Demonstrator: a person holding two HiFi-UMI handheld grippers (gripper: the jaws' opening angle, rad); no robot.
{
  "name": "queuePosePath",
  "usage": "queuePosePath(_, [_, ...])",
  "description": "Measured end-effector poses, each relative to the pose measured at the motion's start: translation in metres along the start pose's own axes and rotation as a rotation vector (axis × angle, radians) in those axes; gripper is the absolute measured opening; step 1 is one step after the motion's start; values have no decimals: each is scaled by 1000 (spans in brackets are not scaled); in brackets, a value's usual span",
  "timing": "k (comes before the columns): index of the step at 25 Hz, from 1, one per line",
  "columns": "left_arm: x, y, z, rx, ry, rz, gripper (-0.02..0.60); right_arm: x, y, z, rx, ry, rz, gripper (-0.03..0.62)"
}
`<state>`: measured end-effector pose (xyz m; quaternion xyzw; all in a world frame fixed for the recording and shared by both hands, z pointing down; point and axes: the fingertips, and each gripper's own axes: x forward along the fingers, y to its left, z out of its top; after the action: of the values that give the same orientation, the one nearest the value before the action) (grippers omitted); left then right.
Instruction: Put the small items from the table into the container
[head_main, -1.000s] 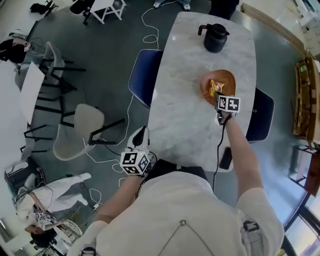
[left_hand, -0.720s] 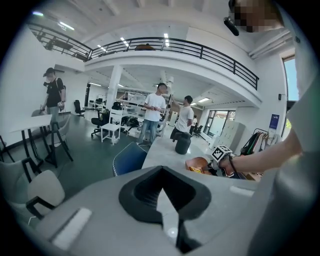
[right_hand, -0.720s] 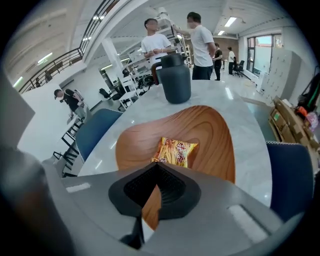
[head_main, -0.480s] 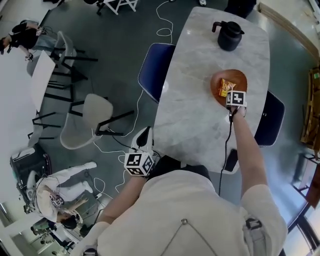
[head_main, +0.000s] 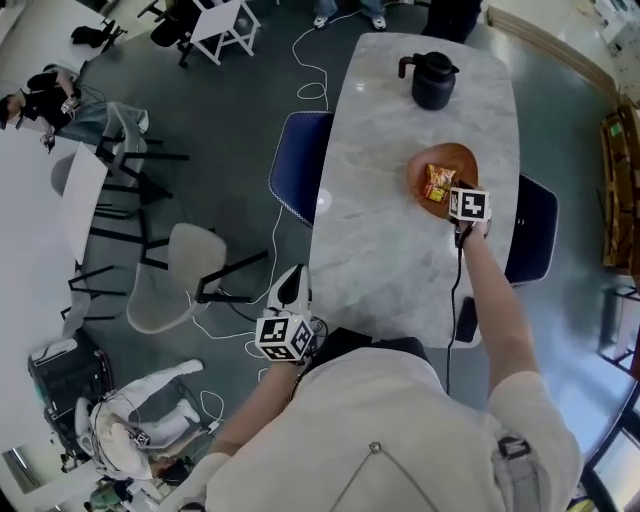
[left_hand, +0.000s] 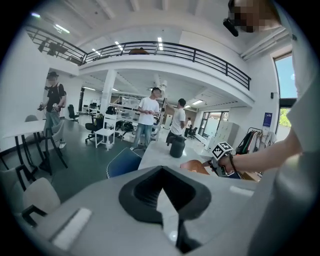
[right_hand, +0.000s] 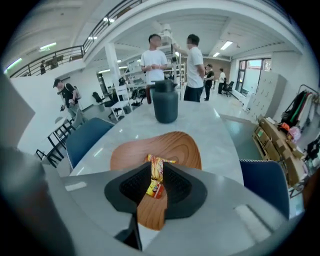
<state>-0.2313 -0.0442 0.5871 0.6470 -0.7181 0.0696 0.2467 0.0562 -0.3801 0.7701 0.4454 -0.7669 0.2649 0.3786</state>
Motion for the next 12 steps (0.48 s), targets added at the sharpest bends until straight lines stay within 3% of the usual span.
queuePosePath(7, [10, -26, 24, 38, -66, -134, 5, -121, 45, 19, 11, -341, 50, 54])
queuePosePath(12, [11, -55, 44, 67, -126, -242, 3, -215, 84, 9, 57, -516, 95, 29])
